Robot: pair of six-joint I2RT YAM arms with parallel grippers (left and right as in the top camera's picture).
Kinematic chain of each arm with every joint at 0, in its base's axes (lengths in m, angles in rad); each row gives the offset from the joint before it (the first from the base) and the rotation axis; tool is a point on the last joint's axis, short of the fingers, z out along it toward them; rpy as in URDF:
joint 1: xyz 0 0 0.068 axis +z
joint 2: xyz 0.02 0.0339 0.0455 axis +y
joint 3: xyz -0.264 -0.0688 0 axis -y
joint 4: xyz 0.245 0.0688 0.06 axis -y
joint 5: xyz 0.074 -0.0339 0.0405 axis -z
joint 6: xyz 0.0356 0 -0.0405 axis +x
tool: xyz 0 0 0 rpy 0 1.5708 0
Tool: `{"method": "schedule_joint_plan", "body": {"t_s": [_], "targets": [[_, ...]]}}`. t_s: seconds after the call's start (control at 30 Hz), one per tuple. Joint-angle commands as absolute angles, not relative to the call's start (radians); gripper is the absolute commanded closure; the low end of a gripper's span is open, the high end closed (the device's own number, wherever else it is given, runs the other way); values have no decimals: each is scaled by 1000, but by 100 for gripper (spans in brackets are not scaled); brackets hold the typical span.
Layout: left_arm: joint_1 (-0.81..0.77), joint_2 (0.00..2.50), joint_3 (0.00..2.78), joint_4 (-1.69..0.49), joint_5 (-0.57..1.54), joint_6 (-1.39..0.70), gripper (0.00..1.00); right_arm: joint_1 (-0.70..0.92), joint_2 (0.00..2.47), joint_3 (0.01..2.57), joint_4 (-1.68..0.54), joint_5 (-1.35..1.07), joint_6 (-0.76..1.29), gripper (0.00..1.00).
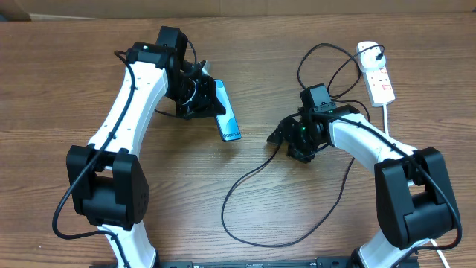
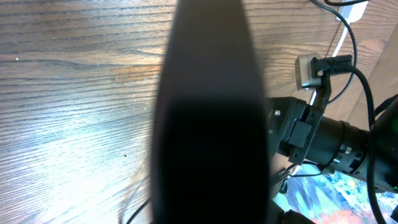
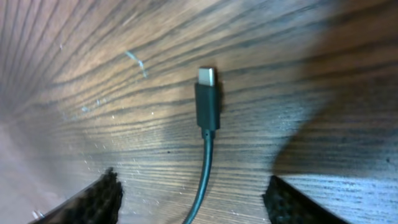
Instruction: Plug charger to phone and switch on socket
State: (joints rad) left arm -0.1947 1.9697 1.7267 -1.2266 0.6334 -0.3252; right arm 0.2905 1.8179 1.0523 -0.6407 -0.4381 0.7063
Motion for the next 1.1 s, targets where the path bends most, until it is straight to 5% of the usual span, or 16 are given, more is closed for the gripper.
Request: {"method": "schedule_joint_plan", "body": {"t_s": [0.0, 0.13, 1.07], "targets": [[-184, 1969, 1740, -1226, 673, -292, 96, 297, 1820, 1048, -637, -447, 699, 13], [-182, 1969, 1740, -1226, 670, -292, 96, 297, 1820, 1048, -636, -447, 700, 0], [-182, 1969, 1740, -1227, 670, -295, 96, 297, 1820, 1048, -654, -464, 699, 0]]}}
